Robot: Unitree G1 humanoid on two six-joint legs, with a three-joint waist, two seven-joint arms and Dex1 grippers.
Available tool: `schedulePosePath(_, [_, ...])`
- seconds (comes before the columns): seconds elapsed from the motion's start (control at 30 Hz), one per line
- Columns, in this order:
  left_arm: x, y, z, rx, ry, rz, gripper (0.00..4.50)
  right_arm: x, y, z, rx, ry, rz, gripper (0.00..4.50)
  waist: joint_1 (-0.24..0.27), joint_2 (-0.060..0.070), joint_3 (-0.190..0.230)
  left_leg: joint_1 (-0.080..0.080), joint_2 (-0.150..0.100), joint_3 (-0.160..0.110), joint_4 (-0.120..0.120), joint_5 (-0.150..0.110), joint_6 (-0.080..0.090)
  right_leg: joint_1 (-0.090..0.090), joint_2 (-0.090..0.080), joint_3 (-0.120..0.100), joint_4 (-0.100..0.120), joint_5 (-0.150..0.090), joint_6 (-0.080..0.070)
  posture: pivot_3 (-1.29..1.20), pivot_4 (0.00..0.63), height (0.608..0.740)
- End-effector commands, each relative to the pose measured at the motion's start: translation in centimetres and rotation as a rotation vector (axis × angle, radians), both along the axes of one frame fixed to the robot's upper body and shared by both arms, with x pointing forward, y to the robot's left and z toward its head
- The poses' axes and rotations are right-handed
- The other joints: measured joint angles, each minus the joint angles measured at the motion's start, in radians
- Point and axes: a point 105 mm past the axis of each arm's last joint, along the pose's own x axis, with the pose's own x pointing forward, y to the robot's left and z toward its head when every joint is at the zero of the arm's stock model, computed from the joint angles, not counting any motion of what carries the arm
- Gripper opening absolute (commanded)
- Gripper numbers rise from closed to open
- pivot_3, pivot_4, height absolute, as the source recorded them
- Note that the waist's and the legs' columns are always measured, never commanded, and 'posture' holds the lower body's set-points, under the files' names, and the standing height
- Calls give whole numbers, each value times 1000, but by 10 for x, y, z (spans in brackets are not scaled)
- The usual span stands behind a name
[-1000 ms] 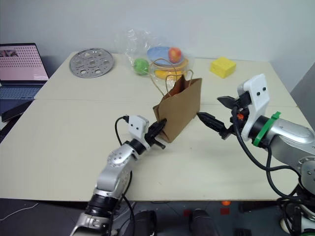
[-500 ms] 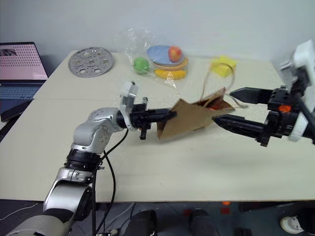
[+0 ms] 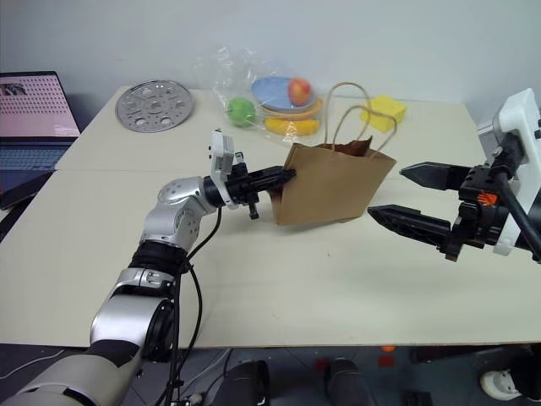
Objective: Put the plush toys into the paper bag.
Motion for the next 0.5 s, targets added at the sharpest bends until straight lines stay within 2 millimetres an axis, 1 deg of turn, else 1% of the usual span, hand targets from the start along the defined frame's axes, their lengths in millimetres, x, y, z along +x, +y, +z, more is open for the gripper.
schedulePosePath(0.03, [-9,-3,0,-3,-38,27,66,1,2,9,16,-49,7,4500,0,0,0,0,0,0,0,0,0,0,0,0,0,0,0,0,150,740])
schedulePosePath(0.1, [-13,-7,-12,-3,-8,66,66,4,2,8,18,-50,16,4500,1,0,0,0,0,0,0,0,0,0,0,-1,1,0,0,0,150,740])
schedulePosePath(0.13, [-10,-8,-18,-9,10,119,66,6,3,7,16,-52,20,4500,1,0,0,0,0,0,0,0,0,0,0,-1,1,0,0,0,150,740])
schedulePosePath(0.17, [-12,-11,-23,-1,6,137,66,7,3,6,18,-53,24,4500,3,0,0,0,0,0,1,0,0,0,0,0,1,0,0,0,150,740])
schedulePosePath(0.23, [-14,-14,-27,11,-5,150,66,9,4,6,19,-55,28,4500,6,0,0,0,0,0,2,0,0,0,0,0,1,1,1,0,150,740])
schedulePosePath(0.27, [-16,-16,-27,-4,9,149,244,10,5,5,21,-55,34,4500,6,0,0,0,-1,0,2,0,0,0,0,0,1,1,1,0,150,740])
schedulePosePath(0.33, [-15,-17,-27,6,-15,185,669,11,6,4,20,-55,44,4500,6,0,0,0,-1,1,3,0,0,0,-1,1,1,1,1,0,150,740])
schedulePosePath(0.5, [-10,-23,-30,27,-31,191,2190,13,6,3,22,-59,51,4500,6,0,0,0,0,1,3,0,0,0,0,1,1,1,1,0,150,740])
